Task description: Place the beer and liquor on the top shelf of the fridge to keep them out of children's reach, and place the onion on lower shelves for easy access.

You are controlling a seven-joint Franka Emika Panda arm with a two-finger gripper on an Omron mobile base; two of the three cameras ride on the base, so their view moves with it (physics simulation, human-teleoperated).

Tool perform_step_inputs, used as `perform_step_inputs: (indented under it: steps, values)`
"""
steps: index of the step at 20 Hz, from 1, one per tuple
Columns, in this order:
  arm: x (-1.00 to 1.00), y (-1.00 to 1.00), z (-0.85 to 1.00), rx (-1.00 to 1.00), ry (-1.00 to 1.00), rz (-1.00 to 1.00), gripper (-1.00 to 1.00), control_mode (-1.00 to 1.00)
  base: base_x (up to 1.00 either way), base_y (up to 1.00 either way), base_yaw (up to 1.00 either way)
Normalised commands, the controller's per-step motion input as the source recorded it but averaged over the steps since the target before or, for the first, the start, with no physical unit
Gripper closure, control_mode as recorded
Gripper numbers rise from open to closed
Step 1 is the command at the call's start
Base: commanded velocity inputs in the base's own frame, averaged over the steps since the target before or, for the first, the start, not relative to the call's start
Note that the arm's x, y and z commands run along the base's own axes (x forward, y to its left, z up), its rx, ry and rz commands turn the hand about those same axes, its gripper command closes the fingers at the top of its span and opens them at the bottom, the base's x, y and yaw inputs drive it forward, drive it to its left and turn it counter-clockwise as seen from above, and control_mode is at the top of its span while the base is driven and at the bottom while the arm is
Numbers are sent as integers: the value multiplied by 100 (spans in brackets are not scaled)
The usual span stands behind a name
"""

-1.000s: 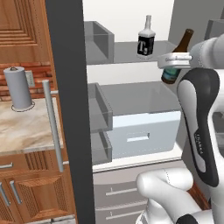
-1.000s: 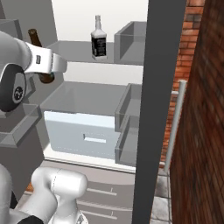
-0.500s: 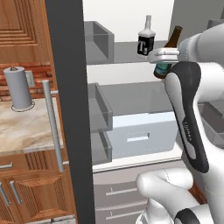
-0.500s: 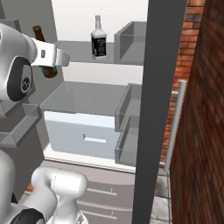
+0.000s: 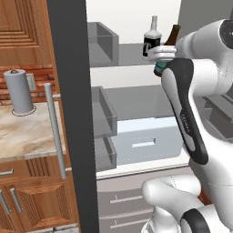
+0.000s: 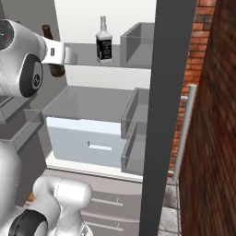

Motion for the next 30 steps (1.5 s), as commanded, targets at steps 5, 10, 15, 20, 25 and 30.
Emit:
perform_step_inputs:
  steps: [5, 10, 15, 20, 25, 30]
  values:
    - [41, 4, 0, 0, 0, 0, 100, -100, 0, 0, 0]
    - [42, 5, 0, 0, 0, 0, 100, -100, 0, 0, 0]
    - [41, 8, 0, 0, 0, 0, 100, -100, 0, 0, 0]
    - [38, 10, 0, 0, 0, 0, 100, -100, 0, 0, 0]
    - [38, 9, 0, 0, 0, 0, 100, -100, 0, 0, 0]
    - [40, 1, 0, 0, 0, 0, 100, -100, 0, 0, 0]
